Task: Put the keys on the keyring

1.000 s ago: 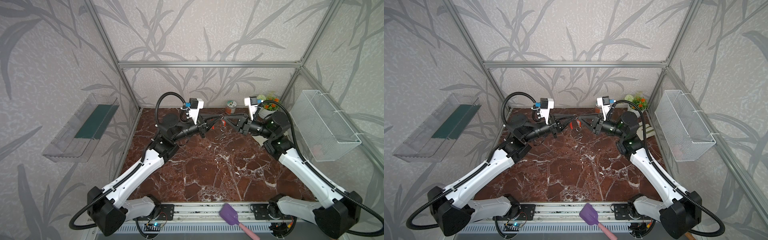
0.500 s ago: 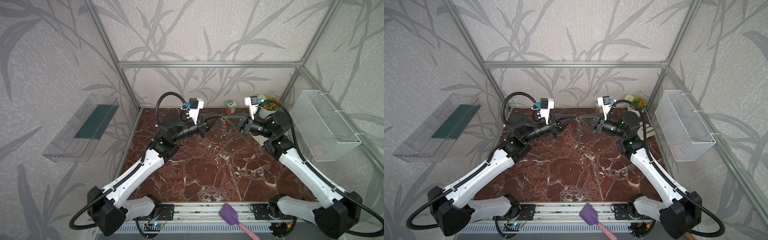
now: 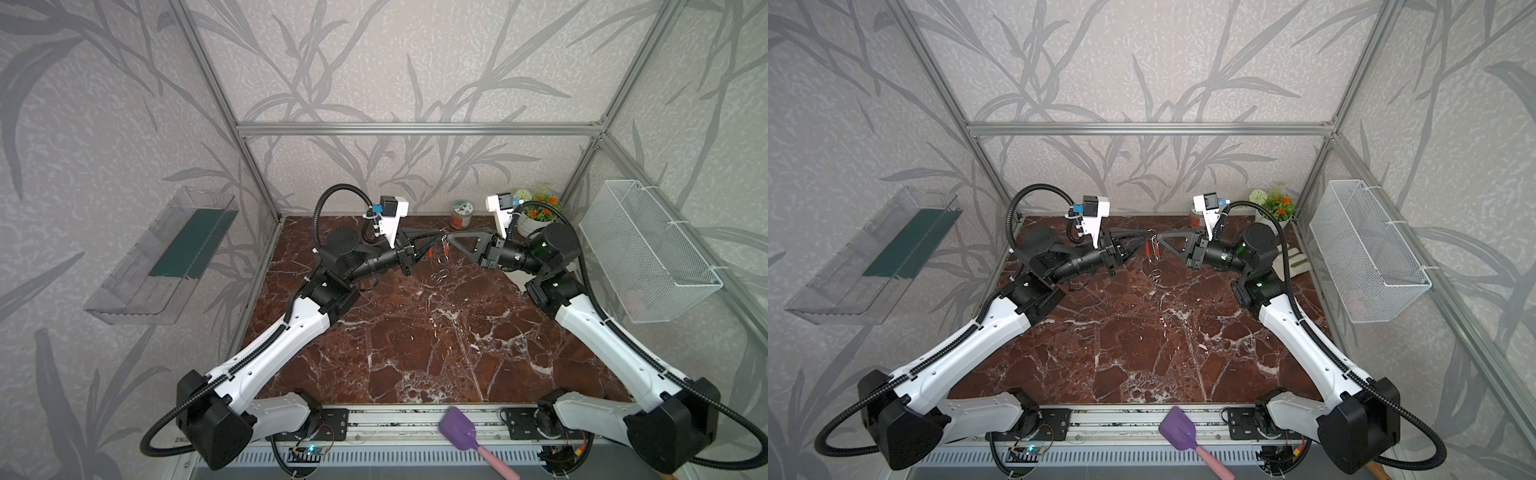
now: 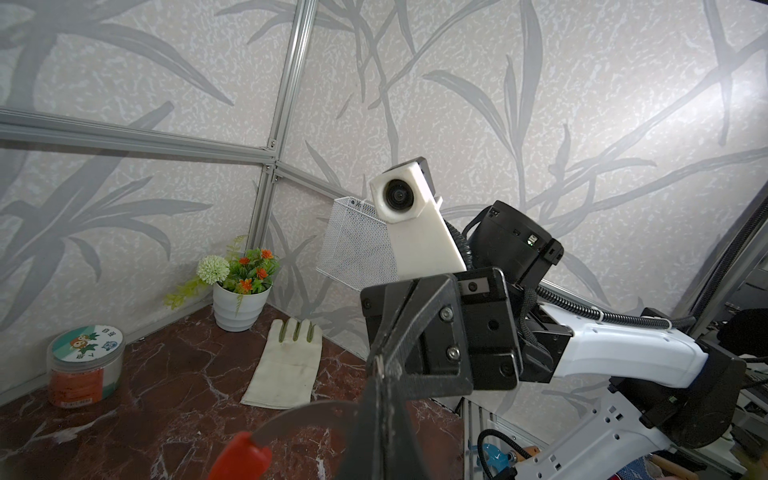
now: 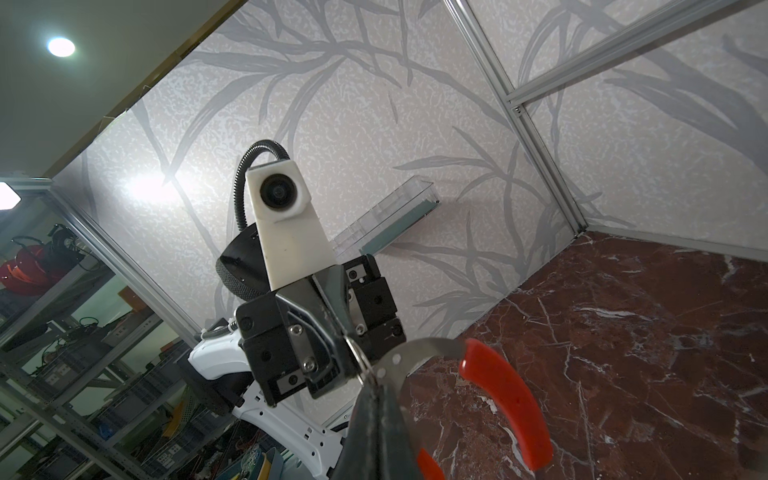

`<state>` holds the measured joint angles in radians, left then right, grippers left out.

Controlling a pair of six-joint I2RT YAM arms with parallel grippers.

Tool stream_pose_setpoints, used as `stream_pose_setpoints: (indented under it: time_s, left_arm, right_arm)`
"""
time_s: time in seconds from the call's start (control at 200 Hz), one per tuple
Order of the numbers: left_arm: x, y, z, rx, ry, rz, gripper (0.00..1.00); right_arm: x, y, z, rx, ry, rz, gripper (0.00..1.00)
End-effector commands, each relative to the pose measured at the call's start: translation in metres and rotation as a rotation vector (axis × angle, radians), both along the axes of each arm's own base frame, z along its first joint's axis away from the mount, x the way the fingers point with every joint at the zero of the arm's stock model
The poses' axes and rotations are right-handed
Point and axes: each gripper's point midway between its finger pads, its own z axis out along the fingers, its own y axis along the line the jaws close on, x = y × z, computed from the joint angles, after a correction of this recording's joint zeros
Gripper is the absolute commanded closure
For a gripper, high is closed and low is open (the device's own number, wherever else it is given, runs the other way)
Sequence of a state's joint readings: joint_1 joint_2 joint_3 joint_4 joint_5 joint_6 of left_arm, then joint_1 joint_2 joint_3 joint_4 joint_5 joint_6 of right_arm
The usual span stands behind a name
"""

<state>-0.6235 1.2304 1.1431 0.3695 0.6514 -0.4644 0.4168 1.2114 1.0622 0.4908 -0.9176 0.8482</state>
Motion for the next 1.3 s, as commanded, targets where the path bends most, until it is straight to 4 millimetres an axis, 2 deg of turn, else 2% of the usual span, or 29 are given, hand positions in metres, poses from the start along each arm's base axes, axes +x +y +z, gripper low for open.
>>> stream_pose_setpoints:
  time_s: [0.0,0.295,0.47,0.8,1.03,1.09,1.194,1.264,1.294]
  left_arm:
    - [-0.014,-0.002,0.024,-0.054,-0.064,-0.045,1.00]
    - [-0.009,0.004,0.025,-0.067,-0.072,0.006,1.00]
    - [-0.008,0.001,0.024,-0.068,-0.067,-0.006,1.00]
    - [-0.007,0.001,0.024,-0.076,-0.061,-0.005,1.00]
    - [-0.005,0.002,0.026,-0.088,-0.064,0.009,1.00]
    - [-0.005,0.002,0.026,-0.088,-0.062,0.006,1.00]
    - [-0.006,0.001,0.027,-0.090,-0.062,-0.004,1.00]
    - [-0.005,0.001,0.026,-0.086,-0.061,-0.001,1.00]
    - [-0.004,0.001,0.024,-0.083,-0.057,0.003,1.00]
  right_arm:
    - [-0.005,0.006,-0.010,-0.014,0.024,0.050,1.00]
    - [-0.006,0.005,-0.020,-0.011,0.055,0.051,1.00]
    - [-0.011,0.007,-0.023,-0.016,0.072,0.082,1.00]
    - [-0.009,0.010,-0.033,-0.005,0.148,0.113,0.94]
    - [-0.007,0.014,-0.040,0.009,0.201,0.137,0.95]
    - [-0.007,0.014,-0.042,0.007,0.205,0.136,0.92]
    - [-0.007,0.016,-0.045,-0.017,0.222,0.138,0.91]
    - [-0.008,0.014,-0.040,-0.016,0.191,0.132,0.81]
    - [-0.008,0.013,-0.038,-0.019,0.173,0.118,0.80]
